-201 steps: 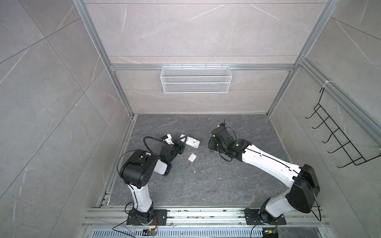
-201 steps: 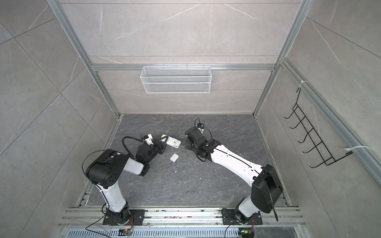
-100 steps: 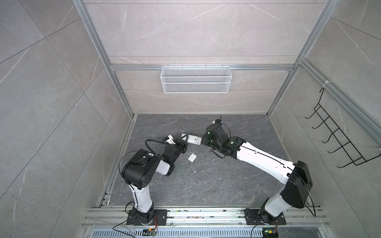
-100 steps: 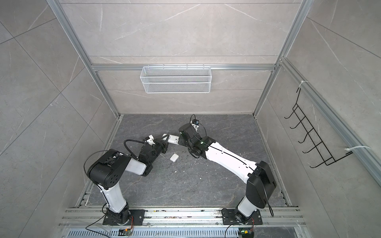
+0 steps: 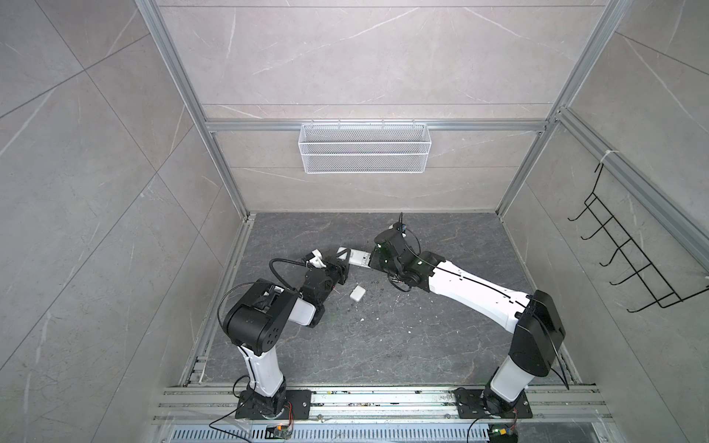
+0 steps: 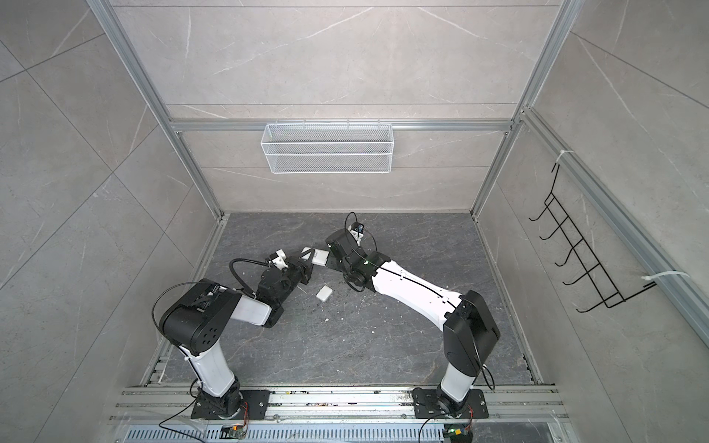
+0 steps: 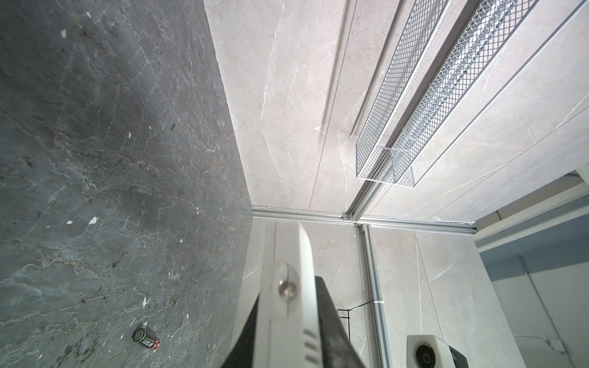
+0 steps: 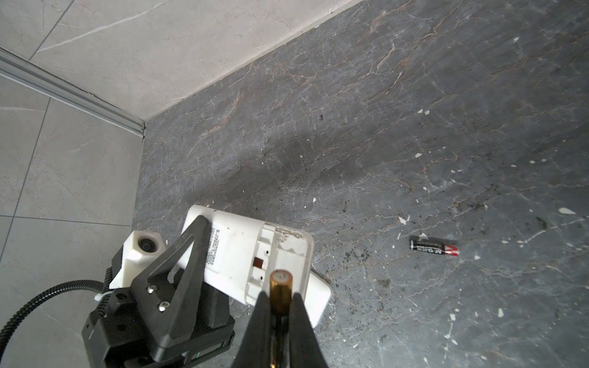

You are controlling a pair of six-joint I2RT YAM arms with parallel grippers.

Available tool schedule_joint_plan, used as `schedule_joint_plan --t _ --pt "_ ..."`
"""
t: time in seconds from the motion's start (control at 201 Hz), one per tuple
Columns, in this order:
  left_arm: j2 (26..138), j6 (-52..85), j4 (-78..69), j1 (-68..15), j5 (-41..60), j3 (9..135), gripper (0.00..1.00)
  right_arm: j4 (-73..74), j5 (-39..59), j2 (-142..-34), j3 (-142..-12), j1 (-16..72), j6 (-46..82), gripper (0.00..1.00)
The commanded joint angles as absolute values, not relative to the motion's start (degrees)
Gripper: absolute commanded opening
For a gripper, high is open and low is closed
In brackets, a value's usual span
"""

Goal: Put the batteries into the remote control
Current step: 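Carry the battery to the remote held by the left gripper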

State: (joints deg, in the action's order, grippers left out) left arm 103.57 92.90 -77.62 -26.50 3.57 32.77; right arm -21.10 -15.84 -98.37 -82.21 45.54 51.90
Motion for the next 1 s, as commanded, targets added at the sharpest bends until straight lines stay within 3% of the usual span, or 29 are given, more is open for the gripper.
schedule_joint_plan --t 0.0,0.528,0.991 --pt "100.7 91.2 -81.1 -26.7 4.5 33.9 0.00 -20.7 -17.4 -99.7 -84.2 45.9 52.1 0.09" --pt "99.7 90.9 -81.1 -26.8 5.2 34.2 0.00 -23.3 -19.0 -104.1 -88.4 45.7 50.9 0.10" --pt "99.4 88.1 -81.1 -26.7 4.2 35.0 0.00 -22.6 -18.2 -101.9 -84.3 45.6 52.4 0.10"
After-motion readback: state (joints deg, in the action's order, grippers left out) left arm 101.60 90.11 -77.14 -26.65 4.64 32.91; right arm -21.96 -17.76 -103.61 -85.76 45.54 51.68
